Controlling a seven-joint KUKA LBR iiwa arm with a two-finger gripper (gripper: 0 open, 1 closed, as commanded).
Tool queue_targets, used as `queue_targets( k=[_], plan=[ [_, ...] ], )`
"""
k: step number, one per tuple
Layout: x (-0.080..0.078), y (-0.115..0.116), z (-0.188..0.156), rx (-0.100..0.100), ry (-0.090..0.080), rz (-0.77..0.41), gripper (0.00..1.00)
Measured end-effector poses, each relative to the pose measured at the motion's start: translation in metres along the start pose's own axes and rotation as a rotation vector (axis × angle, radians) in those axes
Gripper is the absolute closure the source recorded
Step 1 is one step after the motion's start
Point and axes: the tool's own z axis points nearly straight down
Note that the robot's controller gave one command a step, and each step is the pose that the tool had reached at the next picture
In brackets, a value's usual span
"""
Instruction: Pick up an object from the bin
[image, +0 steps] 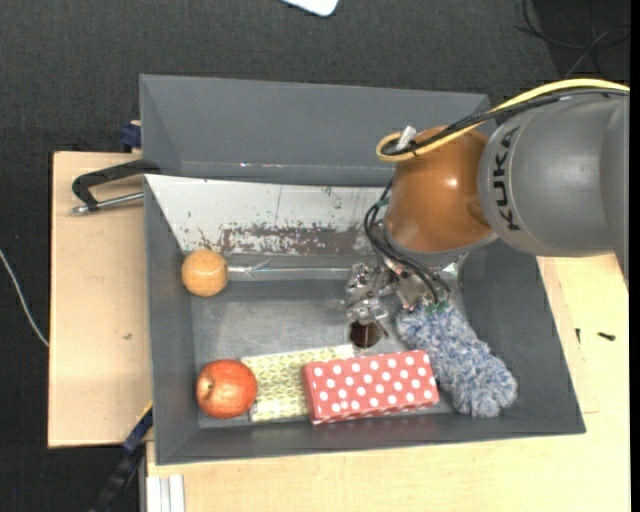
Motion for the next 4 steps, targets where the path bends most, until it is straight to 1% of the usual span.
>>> queue_targets(
  k=[1, 2, 3, 4],
  plan=[
    [0.0, -0.001, 0.0, 0.001, 0.001, 0.0, 1.0],
    [0.001, 0.036, -0.034, -0.005, 0.008, -0.009, 1.0],
    [0.011, 0.024, -0.083, 0.003, -0.005, 0.019, 1.0],
    [-0.013, 0.047, -0.037, -0.001, 0.004, -0.042, 0.0]
  ],
)
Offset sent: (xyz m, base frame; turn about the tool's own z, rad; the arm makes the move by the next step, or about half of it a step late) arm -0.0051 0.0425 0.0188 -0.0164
